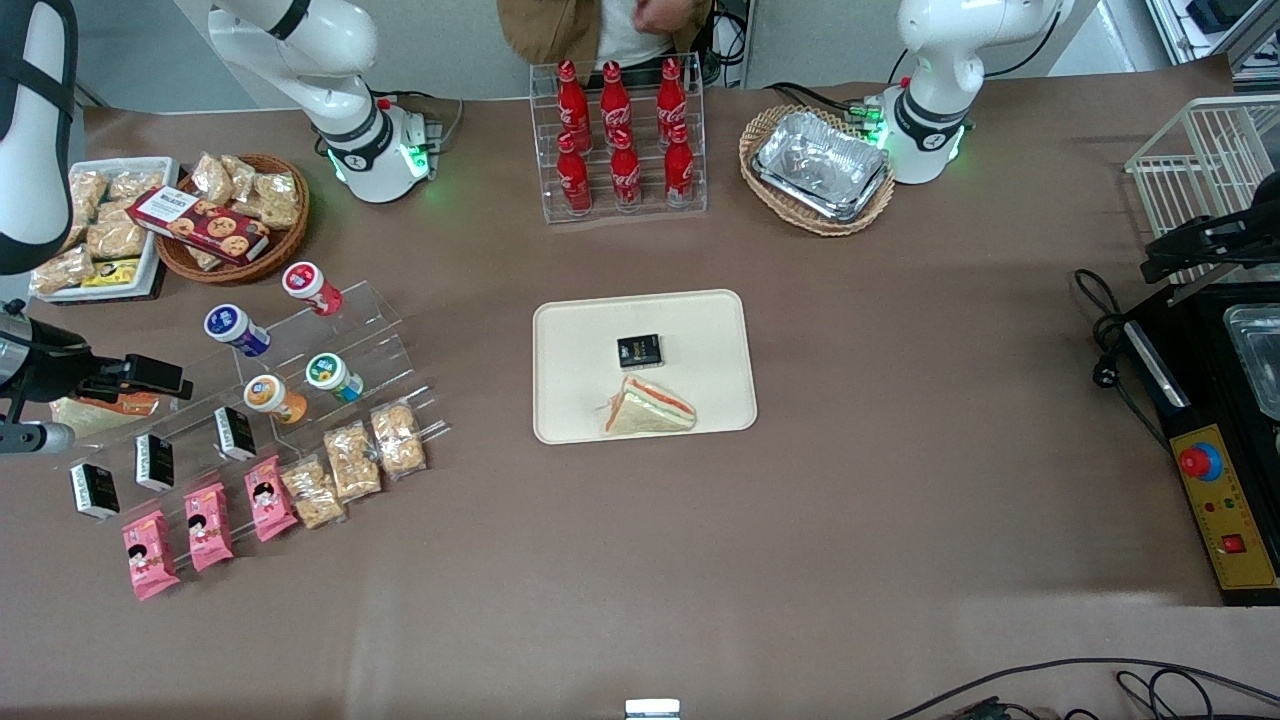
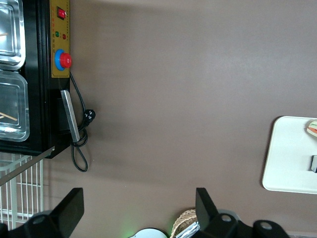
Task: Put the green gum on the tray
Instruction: 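Move the right gripper over the acrylic rack of gum bottles, then lower the right gripper and grasp the green-labelled gum bottle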
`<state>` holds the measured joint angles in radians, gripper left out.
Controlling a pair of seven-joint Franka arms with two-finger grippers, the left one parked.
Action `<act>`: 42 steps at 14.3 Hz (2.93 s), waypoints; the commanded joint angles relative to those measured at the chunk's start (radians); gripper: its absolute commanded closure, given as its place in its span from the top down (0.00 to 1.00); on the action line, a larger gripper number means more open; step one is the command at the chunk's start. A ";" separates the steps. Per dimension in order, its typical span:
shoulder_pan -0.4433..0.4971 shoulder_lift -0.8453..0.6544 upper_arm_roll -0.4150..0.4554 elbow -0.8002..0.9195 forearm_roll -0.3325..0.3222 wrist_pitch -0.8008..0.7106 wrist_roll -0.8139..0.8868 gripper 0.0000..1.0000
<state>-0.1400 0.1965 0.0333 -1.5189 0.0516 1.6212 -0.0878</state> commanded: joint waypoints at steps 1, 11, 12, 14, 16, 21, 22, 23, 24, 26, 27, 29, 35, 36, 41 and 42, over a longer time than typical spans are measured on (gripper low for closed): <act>-0.004 -0.012 0.002 0.019 0.002 -0.018 -0.010 1.00; 0.054 -0.256 0.008 -0.247 0.014 -0.026 0.042 1.00; 0.054 -0.299 0.008 -0.324 0.019 0.033 0.046 1.00; 0.057 -0.360 0.008 -0.465 0.034 0.162 0.046 1.00; 0.077 -0.387 0.008 -0.585 0.034 0.297 0.046 1.00; 0.082 -0.344 0.010 -0.791 0.033 0.600 0.042 1.00; 0.091 -0.326 0.010 -0.803 0.033 0.624 0.040 1.00; 0.095 -0.306 0.008 -0.805 0.034 0.638 0.039 1.00; 0.097 -0.286 0.010 -0.805 0.033 0.652 0.040 1.00; 0.102 -0.246 0.010 -0.811 0.034 0.695 0.040 1.00; 0.103 -0.235 0.010 -0.822 0.033 0.715 0.040 1.00; 0.125 -0.226 0.008 -0.840 0.034 0.749 0.043 1.00; 0.140 -0.206 0.010 -0.865 0.034 0.761 0.046 0.98; 0.140 -0.203 0.010 -0.865 0.034 0.761 0.045 0.88; 0.140 -0.203 0.010 -0.859 0.033 0.758 0.039 0.25; 0.138 -0.207 0.008 -0.854 0.033 0.750 0.033 0.25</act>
<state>-0.0053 -0.0017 0.0450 -2.3736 0.0703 2.3620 -0.0445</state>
